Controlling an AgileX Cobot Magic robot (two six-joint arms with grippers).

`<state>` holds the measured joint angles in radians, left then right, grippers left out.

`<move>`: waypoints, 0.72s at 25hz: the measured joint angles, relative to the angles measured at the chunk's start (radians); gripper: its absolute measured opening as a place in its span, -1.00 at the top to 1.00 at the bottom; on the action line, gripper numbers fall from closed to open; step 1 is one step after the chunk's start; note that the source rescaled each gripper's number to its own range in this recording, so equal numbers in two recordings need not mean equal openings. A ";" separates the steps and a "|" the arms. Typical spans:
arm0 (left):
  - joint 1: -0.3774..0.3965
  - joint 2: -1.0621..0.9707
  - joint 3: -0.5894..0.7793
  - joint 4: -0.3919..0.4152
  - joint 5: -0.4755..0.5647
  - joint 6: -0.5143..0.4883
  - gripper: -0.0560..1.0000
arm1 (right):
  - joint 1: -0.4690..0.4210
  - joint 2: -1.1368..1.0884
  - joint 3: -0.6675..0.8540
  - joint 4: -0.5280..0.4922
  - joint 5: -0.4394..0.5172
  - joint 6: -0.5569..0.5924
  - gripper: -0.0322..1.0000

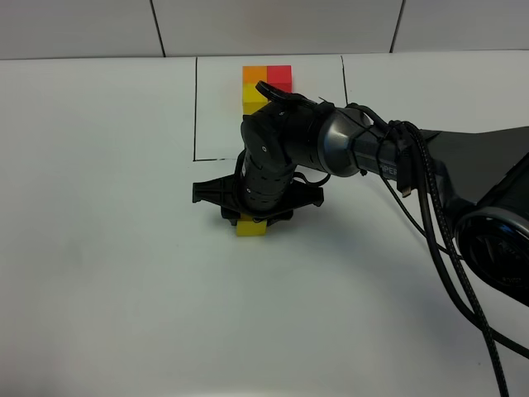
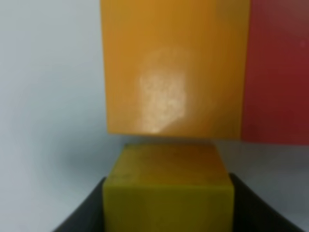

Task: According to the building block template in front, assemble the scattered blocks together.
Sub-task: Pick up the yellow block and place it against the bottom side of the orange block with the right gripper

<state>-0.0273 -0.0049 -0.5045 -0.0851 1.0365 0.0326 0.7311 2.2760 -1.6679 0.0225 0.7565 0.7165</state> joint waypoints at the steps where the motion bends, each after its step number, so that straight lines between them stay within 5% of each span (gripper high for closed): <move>1: 0.000 0.000 0.000 0.000 0.000 0.000 -0.24 | 0.000 0.000 0.000 -0.001 0.000 0.000 0.93; 18: 0.000 0.000 0.000 0.000 0.000 0.000 -0.24 | 0.004 0.011 -0.007 -0.056 0.000 0.049 0.92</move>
<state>-0.0273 -0.0049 -0.5045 -0.0851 1.0365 0.0326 0.7348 2.2867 -1.6753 -0.0338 0.7569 0.7659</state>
